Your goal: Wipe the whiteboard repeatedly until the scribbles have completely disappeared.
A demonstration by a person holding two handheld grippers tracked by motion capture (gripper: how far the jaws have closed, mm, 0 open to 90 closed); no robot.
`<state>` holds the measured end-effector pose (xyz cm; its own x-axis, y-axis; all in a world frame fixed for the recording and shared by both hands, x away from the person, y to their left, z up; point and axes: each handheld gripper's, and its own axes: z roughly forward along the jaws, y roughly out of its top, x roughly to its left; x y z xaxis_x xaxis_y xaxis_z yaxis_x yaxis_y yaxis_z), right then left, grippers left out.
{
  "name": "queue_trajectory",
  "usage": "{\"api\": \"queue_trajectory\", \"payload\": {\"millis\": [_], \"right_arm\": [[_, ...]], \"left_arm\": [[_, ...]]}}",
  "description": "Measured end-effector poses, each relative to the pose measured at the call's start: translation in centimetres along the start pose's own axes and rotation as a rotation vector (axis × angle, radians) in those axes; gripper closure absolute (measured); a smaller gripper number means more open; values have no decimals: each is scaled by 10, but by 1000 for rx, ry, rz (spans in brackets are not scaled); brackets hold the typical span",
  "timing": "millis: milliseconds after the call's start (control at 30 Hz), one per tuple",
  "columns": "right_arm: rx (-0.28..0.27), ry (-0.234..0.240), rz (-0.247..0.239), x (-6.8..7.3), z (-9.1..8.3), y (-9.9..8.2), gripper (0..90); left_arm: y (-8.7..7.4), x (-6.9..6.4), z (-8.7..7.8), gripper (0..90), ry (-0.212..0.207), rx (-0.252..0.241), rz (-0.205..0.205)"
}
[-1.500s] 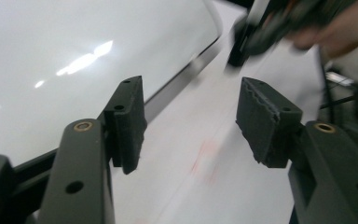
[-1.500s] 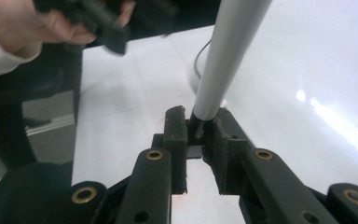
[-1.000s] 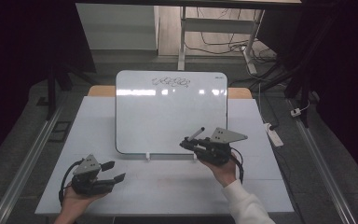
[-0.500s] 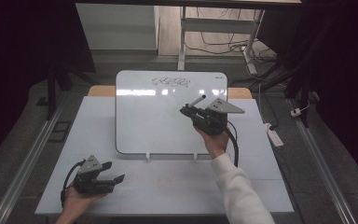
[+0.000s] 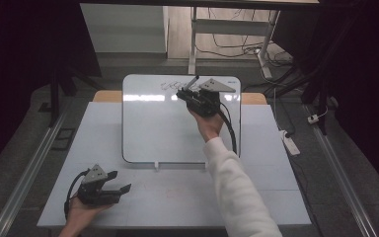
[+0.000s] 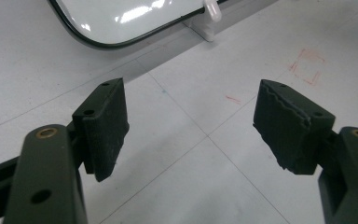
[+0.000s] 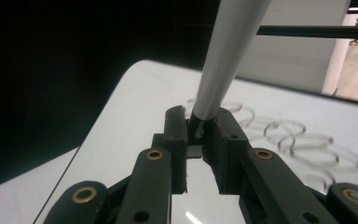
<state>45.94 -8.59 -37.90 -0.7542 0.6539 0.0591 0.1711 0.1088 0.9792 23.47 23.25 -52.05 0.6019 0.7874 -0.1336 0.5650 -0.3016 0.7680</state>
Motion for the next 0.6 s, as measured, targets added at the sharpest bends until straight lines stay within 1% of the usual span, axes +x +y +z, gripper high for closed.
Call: {"api": "queue_trajectory", "payload": {"millis": [33, 67, 100, 133, 167, 200, 300, 333, 500, 600], "right_arm": [[-4, -9, 16, -4, 9, 2, 769], [-4, -9, 16, -4, 9, 2, 769], [-11, -12, 36, -7, 17, 4, 769], [-12, -16, 38, -8, 21, 5, 769], [-8, -19, 37, -8, 25, 5, 769], [-8, -19, 37, -8, 25, 5, 769], [-8, -28, 34, -9, 35, 7, 769], [-11, -25, 36, -9, 41, 8, 769], [-10, -30, 28, -8, 50, 10, 769], [-10, -32, 13, -6, 55, 12, 769]], "left_arm": [[0, 0, 0, 270, 0, 1, 1], [0, 0, 0, 270, 1, 1, 1], [0, 0, 0, 270, 1, 0, 2], [-1, 0, 0, 270, 4, -2, 2], [-1, 1, 0, 270, 5, -3, 0], [-1, 1, 0, 270, 6, -4, -1], [-1, 2, 1, 271, 2, -1, 0], [-1, 2, 1, 271, 3, -1, 0], [-1, 1, 2, 271, 4, 1, 5], [-1, 2, 3, 271, 4, 2, 4]]}}
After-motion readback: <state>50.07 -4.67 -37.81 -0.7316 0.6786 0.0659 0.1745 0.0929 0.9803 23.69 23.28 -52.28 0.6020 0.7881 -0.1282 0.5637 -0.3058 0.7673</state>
